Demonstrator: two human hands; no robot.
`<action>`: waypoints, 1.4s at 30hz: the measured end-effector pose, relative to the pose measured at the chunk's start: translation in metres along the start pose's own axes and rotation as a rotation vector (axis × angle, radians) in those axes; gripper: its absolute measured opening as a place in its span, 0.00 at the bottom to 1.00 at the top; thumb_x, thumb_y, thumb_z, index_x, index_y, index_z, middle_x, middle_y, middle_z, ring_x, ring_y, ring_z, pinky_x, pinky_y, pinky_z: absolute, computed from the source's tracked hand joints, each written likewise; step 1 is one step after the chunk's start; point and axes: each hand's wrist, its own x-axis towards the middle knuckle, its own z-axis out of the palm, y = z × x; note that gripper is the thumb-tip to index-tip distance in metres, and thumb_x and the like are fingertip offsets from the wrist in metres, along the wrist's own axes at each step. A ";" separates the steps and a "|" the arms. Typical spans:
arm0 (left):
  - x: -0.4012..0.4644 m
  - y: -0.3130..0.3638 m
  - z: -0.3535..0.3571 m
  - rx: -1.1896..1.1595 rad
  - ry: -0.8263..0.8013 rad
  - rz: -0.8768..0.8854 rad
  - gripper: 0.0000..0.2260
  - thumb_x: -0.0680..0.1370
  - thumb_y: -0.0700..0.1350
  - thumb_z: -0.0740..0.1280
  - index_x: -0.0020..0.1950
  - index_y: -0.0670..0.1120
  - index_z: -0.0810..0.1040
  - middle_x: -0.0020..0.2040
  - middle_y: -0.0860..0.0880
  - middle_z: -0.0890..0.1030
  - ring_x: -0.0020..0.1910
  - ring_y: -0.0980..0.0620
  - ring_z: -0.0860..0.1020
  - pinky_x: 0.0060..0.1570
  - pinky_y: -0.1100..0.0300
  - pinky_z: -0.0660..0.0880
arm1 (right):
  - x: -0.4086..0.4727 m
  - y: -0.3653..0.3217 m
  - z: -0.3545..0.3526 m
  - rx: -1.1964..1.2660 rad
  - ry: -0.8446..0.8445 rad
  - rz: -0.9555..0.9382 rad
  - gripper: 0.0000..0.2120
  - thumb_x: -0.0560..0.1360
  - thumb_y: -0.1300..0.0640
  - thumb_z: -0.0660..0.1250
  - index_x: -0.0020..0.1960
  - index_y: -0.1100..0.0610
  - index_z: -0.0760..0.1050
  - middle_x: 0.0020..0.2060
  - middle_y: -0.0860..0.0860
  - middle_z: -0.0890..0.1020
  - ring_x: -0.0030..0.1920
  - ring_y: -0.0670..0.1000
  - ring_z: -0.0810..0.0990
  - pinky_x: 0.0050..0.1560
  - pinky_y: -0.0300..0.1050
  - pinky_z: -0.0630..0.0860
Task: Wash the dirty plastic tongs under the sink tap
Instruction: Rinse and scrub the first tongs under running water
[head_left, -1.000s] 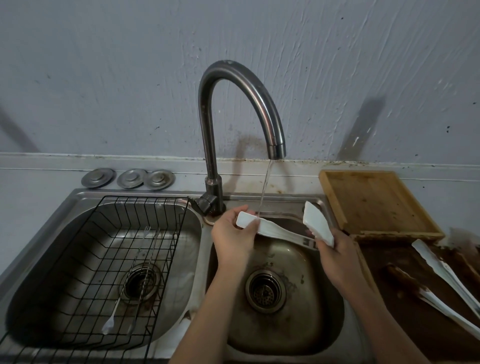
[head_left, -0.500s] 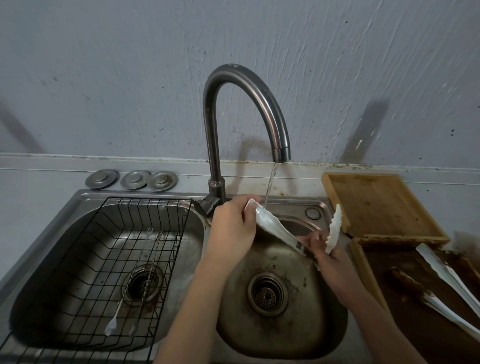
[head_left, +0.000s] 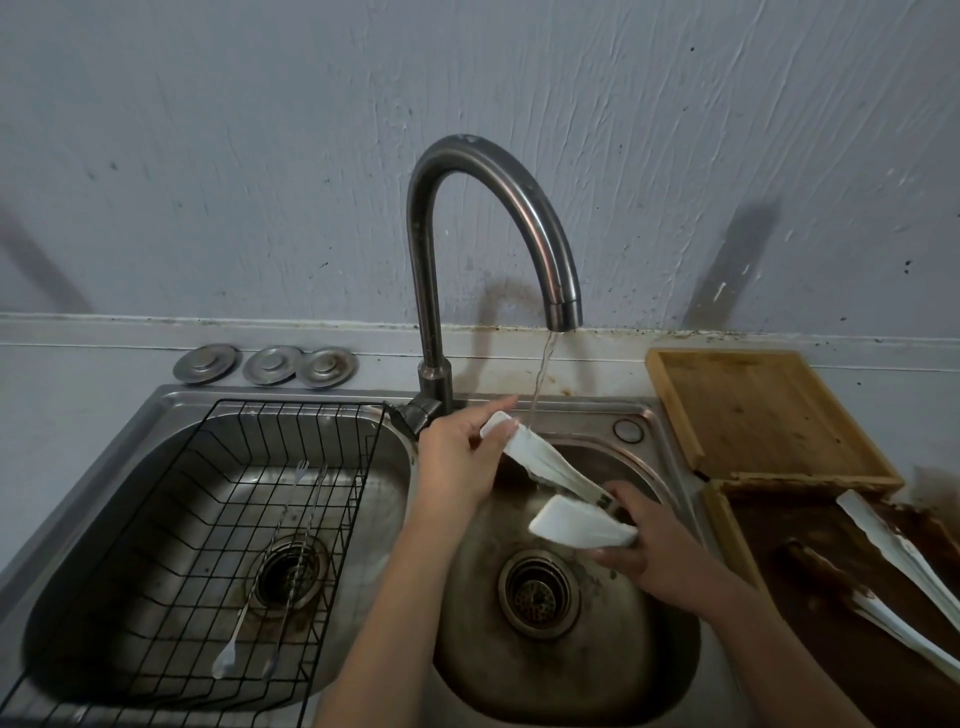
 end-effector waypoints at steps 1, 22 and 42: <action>0.000 -0.006 0.001 0.000 -0.009 -0.003 0.12 0.76 0.42 0.67 0.56 0.54 0.81 0.43 0.49 0.85 0.43 0.49 0.82 0.50 0.50 0.80 | -0.001 0.000 -0.003 -0.094 0.017 -0.006 0.31 0.57 0.33 0.65 0.54 0.47 0.66 0.42 0.43 0.76 0.42 0.42 0.76 0.36 0.34 0.71; -0.007 -0.033 -0.003 -0.297 -0.230 -0.036 0.17 0.76 0.30 0.63 0.52 0.52 0.80 0.44 0.62 0.85 0.49 0.64 0.81 0.51 0.68 0.76 | 0.019 -0.003 -0.013 -0.645 0.660 -0.123 0.39 0.68 0.26 0.42 0.42 0.55 0.79 0.30 0.49 0.81 0.30 0.53 0.79 0.36 0.46 0.71; -0.019 -0.064 0.020 0.118 -0.455 0.051 0.09 0.72 0.52 0.70 0.50 0.53 0.74 0.40 0.56 0.79 0.38 0.61 0.76 0.37 0.67 0.70 | 0.051 -0.089 -0.035 -0.697 0.173 -0.256 0.17 0.70 0.39 0.66 0.50 0.51 0.76 0.43 0.48 0.82 0.43 0.48 0.79 0.46 0.45 0.76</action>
